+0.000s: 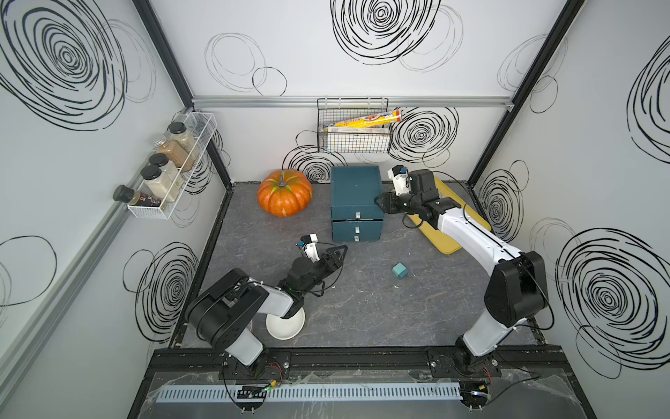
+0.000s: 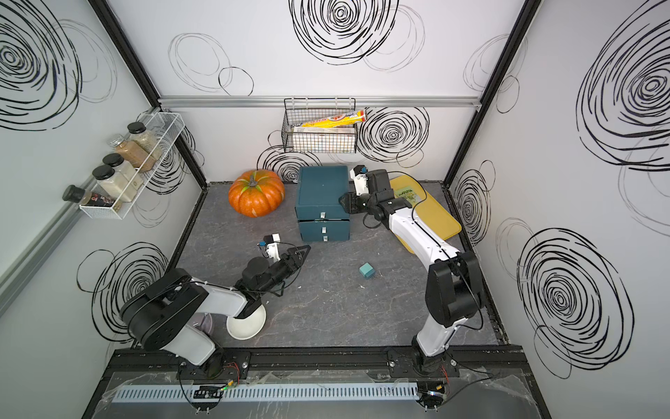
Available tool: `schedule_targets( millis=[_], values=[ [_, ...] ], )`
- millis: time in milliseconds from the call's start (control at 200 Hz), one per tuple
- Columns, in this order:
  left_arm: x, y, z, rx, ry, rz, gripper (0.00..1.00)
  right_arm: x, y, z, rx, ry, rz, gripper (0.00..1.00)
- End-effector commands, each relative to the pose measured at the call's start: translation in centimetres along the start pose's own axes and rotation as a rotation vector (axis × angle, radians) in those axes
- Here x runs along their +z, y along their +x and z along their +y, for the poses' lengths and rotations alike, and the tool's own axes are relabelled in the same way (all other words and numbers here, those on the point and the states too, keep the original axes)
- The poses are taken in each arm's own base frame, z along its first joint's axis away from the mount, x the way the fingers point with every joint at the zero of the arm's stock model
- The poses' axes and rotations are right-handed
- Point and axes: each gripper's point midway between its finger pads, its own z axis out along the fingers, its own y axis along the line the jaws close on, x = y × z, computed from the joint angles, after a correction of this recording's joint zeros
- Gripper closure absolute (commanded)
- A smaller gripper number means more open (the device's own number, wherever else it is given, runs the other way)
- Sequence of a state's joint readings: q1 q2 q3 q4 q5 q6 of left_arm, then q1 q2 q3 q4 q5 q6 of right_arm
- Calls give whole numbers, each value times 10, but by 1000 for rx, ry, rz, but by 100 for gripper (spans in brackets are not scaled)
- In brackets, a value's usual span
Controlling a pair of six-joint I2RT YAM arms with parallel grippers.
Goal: Place the plugs into the drawer by color
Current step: Adjust the storage box at the center of the board, then close the drawer in the storage box.
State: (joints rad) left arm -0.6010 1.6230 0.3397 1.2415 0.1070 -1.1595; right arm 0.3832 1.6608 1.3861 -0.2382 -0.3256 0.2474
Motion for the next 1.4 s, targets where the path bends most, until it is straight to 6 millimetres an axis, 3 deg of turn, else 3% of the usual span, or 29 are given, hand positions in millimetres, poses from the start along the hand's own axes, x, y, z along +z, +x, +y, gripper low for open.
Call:
schedule_targets(
  millis=[0, 225, 330, 476, 776, 1397],
  values=[
    [5, -15, -26, -1, 119, -70, 38, -6, 29, 26, -7, -81, 64, 51],
    [29, -4, -2, -56, 93, -43, 39, -12, 33, 23, -21, -35, 41, 49],
    [34, 1, 7, -65, 105, -61, 52, -11, 39, 20, -17, -28, 40, 49],
    [54, 11, 20, -12, 23, -45, 52, -10, 40, 13, -16, 3, 41, 48],
    [75, 20, 45, -45, -2, -38, 52, -9, 42, 13, -17, 4, 45, 48],
    [97, 7, 65, -2, -73, -90, 52, -8, 43, 14, -16, -7, 39, 48]
  ],
)
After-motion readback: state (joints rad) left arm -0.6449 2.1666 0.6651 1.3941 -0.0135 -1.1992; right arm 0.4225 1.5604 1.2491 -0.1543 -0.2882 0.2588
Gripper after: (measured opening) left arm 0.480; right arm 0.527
